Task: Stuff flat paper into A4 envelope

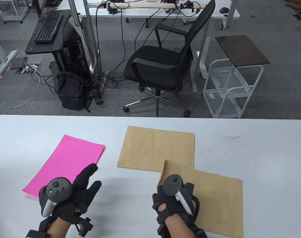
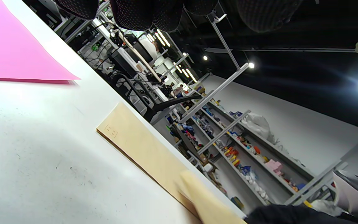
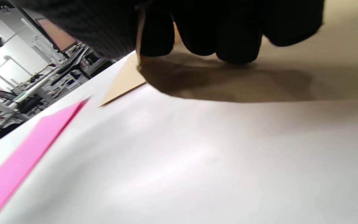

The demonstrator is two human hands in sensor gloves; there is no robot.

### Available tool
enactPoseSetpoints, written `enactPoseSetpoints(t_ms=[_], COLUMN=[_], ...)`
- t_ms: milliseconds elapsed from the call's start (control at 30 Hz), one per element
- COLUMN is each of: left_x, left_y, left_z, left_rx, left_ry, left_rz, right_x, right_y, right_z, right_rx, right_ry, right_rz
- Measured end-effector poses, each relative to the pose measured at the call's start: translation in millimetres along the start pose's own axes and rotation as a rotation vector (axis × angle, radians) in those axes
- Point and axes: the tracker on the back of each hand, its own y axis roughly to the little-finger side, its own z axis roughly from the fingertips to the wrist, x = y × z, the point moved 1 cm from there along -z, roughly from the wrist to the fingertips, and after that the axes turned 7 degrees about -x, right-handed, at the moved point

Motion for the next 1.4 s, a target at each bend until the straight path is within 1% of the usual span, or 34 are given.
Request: enactPoseSetpoints(t_ms=[167,267,367,533,600,667,767,867,967,1133,1167,1200,1267,1400], left_x=[0,4,8,11,12,12,11,10,10,11,12,13,16,29], left_y=[0,1,3,7,7,7,7,10,15,21,23,24,30,45], left_z=[1,1,2,2,2,2,2,2,2,1,2,2,3,7], left_rx=[-0.004,-0.002,0.006,0.019,0.022,0.024,0.031,0.047,0.069,0.106,0.120,0.131,0.182,0.329], left_ry=[0.005,-0.009,-0.017,-0.026,-0.028,-0.027,-0.023,-0.016,-0.010,-0.011,-0.015,-0.020,-0.040,-0.098], left_rz=[-0.014,0.001,0.011,0.020,0.019,0.017,0.009,0.003,-0.002,-0.003,-0.010,-0.015,-0.043,-0.107], right_x=[45,66,84,102,104,105,103,100,89,48,35,31,11,-18], right_y=[-49,-71,-86,-99,-100,-100,-99,-94,-90,-81,-74,-72,-58,-28], right_z=[-12,-17,-21,-25,-25,-25,-25,-25,-23,-13,-9,-8,-1,10], right_rx=[-0.007,-0.017,-0.029,-0.052,-0.053,-0.062,-0.074,-0.088,-0.114,-0.190,-0.213,-0.219,-0.288,-0.315], right_ry=[-0.064,-0.115,-0.160,-0.206,-0.204,-0.228,-0.251,-0.262,-0.235,-0.155,-0.130,-0.122,-0.049,0.047], right_rz=[0.009,0.020,0.031,0.053,0.074,0.076,0.071,0.028,-0.042,-0.102,-0.104,-0.107,-0.137,-0.137])
